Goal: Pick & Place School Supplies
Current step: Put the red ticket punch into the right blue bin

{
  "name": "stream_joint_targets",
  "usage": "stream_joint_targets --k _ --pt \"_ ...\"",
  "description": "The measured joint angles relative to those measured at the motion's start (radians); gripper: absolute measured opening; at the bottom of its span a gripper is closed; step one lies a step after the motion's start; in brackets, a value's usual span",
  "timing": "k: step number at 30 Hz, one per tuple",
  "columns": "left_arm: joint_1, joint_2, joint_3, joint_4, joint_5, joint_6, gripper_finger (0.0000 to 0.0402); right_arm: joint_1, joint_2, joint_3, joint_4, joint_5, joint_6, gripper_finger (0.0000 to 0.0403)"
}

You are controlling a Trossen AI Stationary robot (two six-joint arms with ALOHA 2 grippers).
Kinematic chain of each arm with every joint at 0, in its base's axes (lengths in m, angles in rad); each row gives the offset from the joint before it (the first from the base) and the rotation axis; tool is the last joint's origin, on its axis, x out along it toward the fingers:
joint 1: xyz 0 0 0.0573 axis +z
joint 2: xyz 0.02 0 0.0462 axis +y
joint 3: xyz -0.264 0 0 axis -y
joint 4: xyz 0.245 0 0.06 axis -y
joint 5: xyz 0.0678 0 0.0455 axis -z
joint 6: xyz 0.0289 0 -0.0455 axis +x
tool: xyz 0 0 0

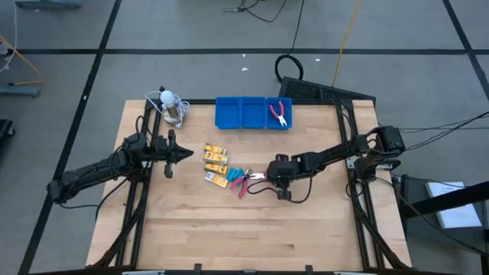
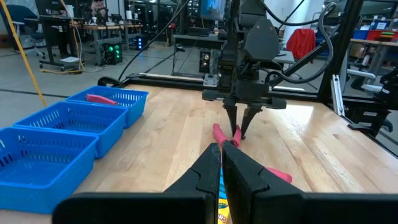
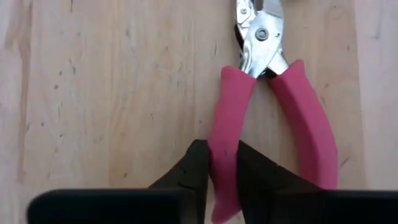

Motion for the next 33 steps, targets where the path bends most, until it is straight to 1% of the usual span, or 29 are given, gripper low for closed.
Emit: stream_joint_targets --k 2,8,13,15,20,22,25,27,29,33 --pt "0.000 0.000 0.000 0.000 0.000 0.000 0.0019 0.000 0.000 0.000 0.001 -0.001 -0.031 0.0035" --pt "0.000 0.000 0.000 0.000 0.000 0.000 0.0019 -0.002 -0.034 -0.003 0.010 -0.008 -0.051 0.0035" --pt "0.000 0.000 0.000 0.000 0.000 0.000 0.0019 -0.002 -0.112 -0.002 0.026 0.000 -0.063 0.0042" --pt "0.000 0.000 0.000 0.000 0.000 0.000 0.0019 -0.002 -0.140 -0.002 0.017 0.021 -0.066 0.0040" --pt "0.000 0.000 0.000 0.000 0.000 0.000 0.0019 -0.018 -0.200 -0.002 0.025 0.023 -0.059 0.0035" --pt "0.000 0.000 0.000 0.000 0.000 0.000 0.0019 -0.027 -0.216 -0.002 0.029 0.051 -0.022 0.0036" --pt "0.000 0.000 0.000 0.000 0.000 0.000 0.0019 -0.061 -0.241 -0.002 0.026 0.110 0.130 0.0039" --pt "0.000 0.000 0.000 0.000 0.000 0.000 0.0019 -0.098 -0.251 0.000 0.031 0.127 0.195 0.0040" --pt "0.000 0.000 0.000 0.000 0.000 0.000 0.0019 -0.134 -0.253 0.000 0.032 0.141 0.220 0.0039" --pt "0.000 0.000 0.000 0.000 0.000 0.000 0.0019 -0.194 -0.253 0.000 0.088 0.247 0.246 0.0038"
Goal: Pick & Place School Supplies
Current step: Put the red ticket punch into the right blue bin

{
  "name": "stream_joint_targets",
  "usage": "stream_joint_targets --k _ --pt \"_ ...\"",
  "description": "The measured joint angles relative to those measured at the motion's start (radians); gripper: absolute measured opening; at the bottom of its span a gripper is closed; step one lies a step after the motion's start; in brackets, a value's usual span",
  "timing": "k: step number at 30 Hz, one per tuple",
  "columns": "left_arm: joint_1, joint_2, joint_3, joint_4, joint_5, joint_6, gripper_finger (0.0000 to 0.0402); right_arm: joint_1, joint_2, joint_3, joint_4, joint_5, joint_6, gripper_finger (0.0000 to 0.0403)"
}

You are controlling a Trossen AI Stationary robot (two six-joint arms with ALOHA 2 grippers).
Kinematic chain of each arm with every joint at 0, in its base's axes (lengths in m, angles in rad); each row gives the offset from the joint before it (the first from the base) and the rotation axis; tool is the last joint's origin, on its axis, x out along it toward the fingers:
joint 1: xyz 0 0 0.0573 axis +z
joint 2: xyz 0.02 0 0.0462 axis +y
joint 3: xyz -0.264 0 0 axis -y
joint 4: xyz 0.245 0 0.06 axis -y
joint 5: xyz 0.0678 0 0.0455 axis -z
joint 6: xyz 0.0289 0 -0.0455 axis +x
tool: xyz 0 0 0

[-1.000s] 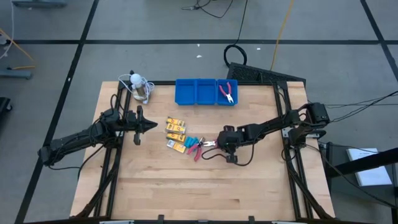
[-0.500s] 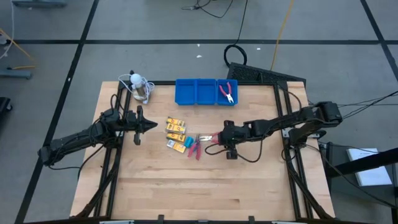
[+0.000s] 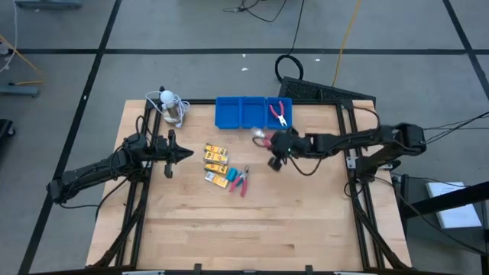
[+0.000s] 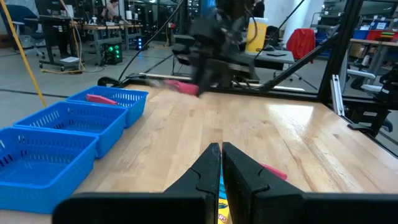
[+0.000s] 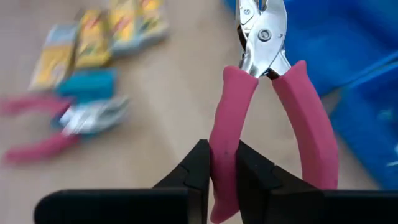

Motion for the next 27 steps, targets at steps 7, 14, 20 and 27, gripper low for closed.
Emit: stream_joint_targets --k 7,14,20,27 --pt "0.000 0.000 0.000 0.000 0.000 0.000 0.0019 -0.140 0.000 0.000 0.099 0.098 -0.027 0.0038" --pt "0.000 0.000 0.000 0.000 0.000 0.000 0.0019 -0.281 0.040 -0.031 0.172 0.135 0.047 0.0039" --pt "0.000 0.000 0.000 0.000 0.000 0.000 0.0019 -0.350 0.109 -0.095 0.391 0.050 0.085 0.0039" --pt "0.000 0.000 0.000 0.000 -0.001 0.000 0.0019 -0.366 0.154 -0.097 0.411 0.054 0.081 0.0039"
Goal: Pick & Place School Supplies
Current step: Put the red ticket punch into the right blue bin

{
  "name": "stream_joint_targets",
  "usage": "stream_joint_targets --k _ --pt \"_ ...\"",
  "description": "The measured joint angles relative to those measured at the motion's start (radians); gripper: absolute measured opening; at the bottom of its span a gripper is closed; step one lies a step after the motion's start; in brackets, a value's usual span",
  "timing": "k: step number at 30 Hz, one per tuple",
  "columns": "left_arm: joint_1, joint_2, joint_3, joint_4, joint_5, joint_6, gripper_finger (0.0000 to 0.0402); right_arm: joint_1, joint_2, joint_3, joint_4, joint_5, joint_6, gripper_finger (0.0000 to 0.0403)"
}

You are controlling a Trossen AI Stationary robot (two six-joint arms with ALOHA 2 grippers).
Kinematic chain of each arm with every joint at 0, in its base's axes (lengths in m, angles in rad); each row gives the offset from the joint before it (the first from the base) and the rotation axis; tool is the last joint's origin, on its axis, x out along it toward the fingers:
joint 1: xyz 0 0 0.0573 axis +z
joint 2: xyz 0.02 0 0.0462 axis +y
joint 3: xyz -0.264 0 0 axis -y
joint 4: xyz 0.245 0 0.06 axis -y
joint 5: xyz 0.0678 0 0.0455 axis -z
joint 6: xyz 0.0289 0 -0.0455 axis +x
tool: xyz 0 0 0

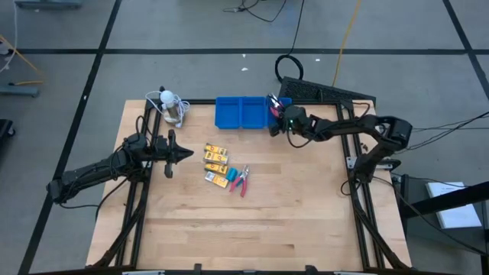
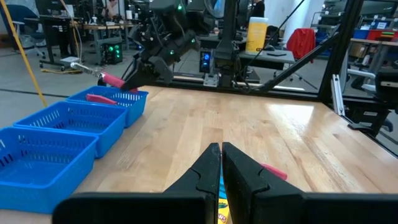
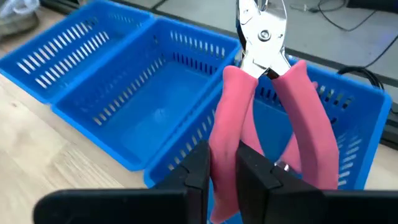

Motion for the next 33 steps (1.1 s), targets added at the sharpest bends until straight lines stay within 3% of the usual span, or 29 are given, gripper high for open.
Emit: stream_joint_targets --k 33 --pt "0.000 0.000 0.000 0.000 -0.005 0.000 0.0019 -0.002 0.048 0.000 0.011 0.001 0.019 0.0042"
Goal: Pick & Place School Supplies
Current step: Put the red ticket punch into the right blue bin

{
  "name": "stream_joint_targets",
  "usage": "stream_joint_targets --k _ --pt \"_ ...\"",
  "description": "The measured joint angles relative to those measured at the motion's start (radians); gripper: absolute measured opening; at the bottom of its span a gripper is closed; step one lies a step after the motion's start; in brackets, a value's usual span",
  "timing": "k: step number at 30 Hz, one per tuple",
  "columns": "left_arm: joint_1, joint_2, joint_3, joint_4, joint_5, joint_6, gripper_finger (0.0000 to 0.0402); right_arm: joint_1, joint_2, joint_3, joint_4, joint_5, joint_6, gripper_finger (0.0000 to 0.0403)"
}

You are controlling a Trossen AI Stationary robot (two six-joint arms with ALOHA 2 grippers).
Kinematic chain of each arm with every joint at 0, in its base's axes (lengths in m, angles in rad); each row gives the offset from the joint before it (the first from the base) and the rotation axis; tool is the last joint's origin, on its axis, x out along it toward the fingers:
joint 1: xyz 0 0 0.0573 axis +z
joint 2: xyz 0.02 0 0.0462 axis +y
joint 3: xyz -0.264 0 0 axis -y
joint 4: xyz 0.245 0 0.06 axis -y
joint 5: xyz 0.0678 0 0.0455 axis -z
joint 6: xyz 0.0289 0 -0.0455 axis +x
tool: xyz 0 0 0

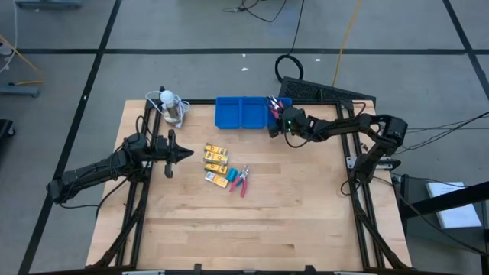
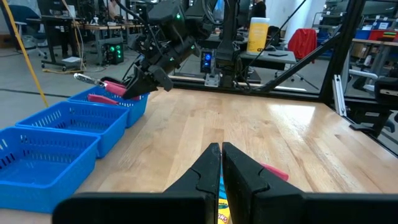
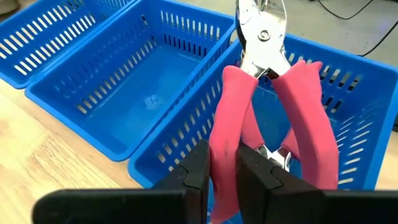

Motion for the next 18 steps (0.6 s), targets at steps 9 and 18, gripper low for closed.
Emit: stream_joint_targets --k 9,18 --pt "0.000 0.000 0.000 0.000 0.000 0.000 0.0019 0.000 0.000 0.000 0.000 0.000 0.007 0.0057" --pt "0.000 0.000 0.000 0.000 0.000 0.000 0.0019 0.000 0.000 0.001 0.000 0.000 0.036 0.0081"
